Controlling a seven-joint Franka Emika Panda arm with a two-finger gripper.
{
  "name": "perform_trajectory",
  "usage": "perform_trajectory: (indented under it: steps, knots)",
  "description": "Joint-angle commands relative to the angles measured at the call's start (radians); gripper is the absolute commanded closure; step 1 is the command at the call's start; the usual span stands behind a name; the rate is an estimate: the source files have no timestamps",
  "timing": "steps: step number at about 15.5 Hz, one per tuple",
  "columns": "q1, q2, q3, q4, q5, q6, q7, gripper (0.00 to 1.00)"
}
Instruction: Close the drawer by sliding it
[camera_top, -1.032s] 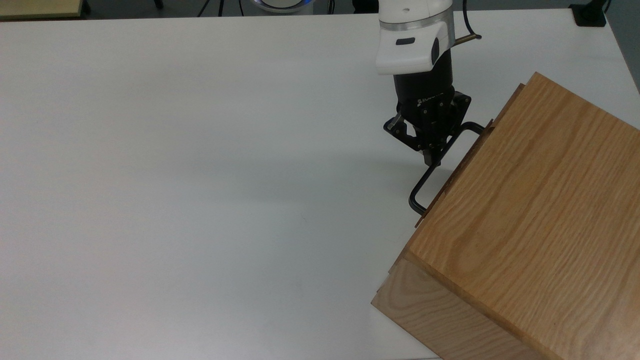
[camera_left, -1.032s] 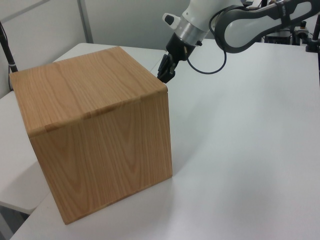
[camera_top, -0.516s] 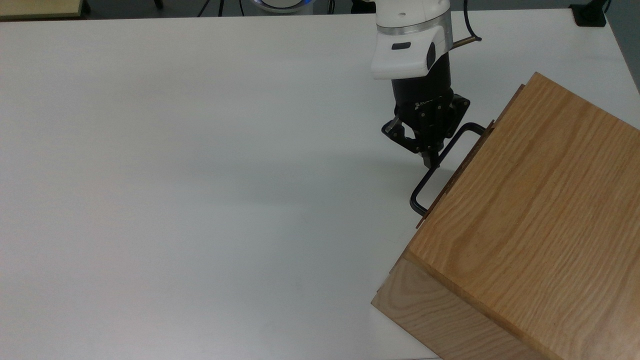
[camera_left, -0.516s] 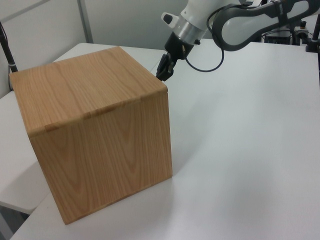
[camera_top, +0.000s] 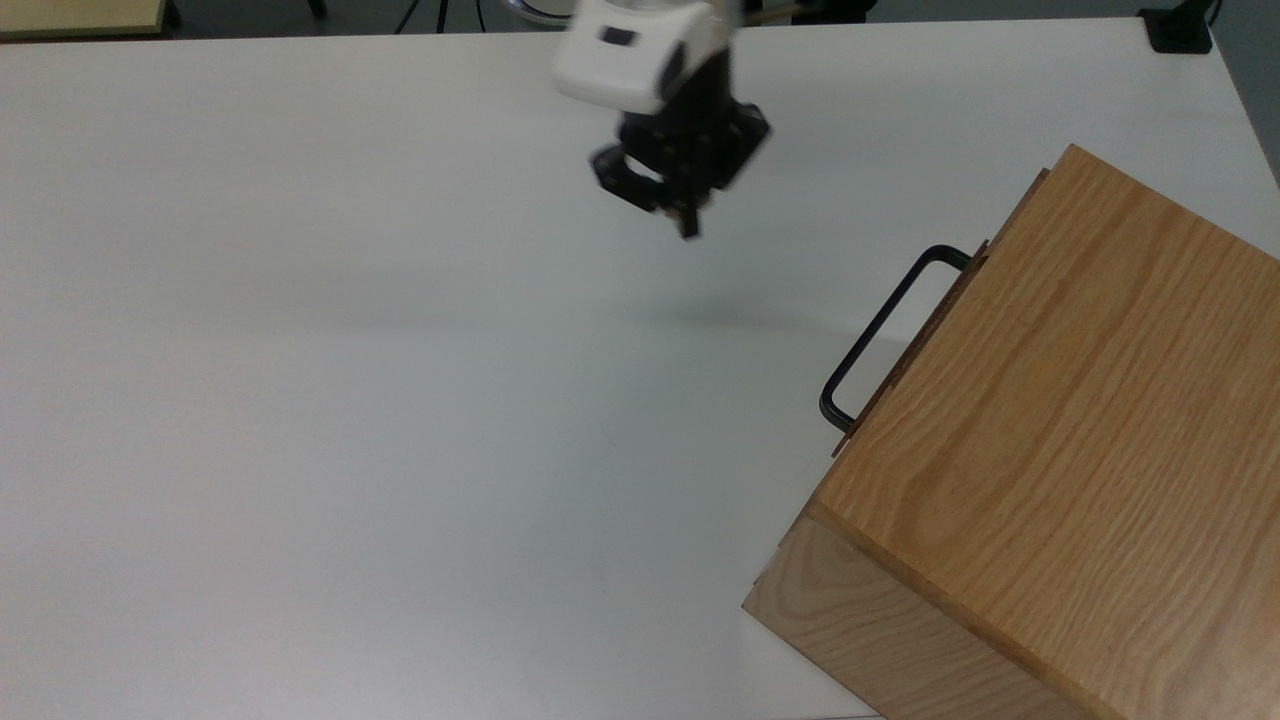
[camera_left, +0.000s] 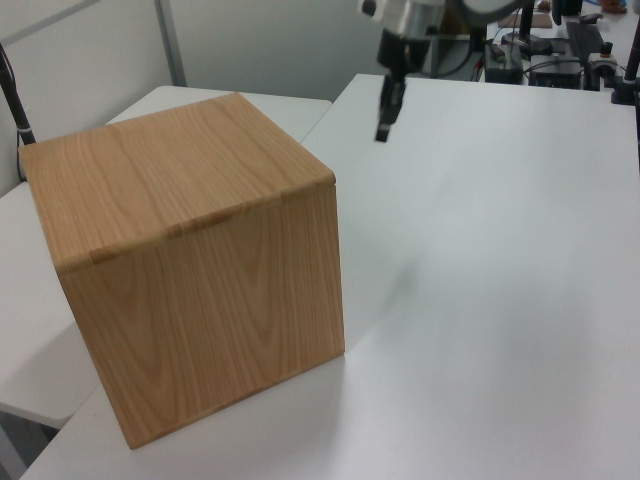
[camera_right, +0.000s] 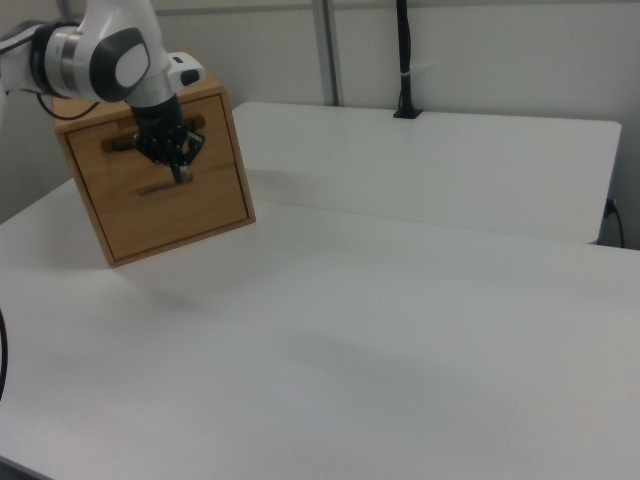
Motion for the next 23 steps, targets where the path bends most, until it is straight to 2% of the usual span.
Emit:
perform_trajectory:
  steps: [1,4,6,9,13,14,15,16,23]
  knots:
    - [-0.075,-0.115,-0.014,-0.053,-0.039,-0.19,0.068,1.0]
    - [-0.098,-0.162,-0.012,-0.056,-0.134,-0.322,0.13,1.0]
    - [-0.125,-0.188,-0.012,-0.065,-0.151,-0.377,0.141,0.95]
    - [-0.139,-0.24,-0.015,-0.092,-0.151,-0.378,0.139,0.78]
    - [-0.139,-0.243,-0.017,-0.09,-0.157,-0.382,0.139,0.32]
    - [-0.139,-0.242,-0.017,-0.089,-0.16,-0.382,0.139,0.23]
    - [-0.139,-0.242,-0.017,-0.089,-0.168,-0.382,0.139,0.08]
    - [-0.139,-0.24,-0.017,-0.089,-0.171,-0.382,0.141,0.0]
    - [-0.138,-0.24,-0.017,-0.087,-0.192,-0.382,0.256,0.0]
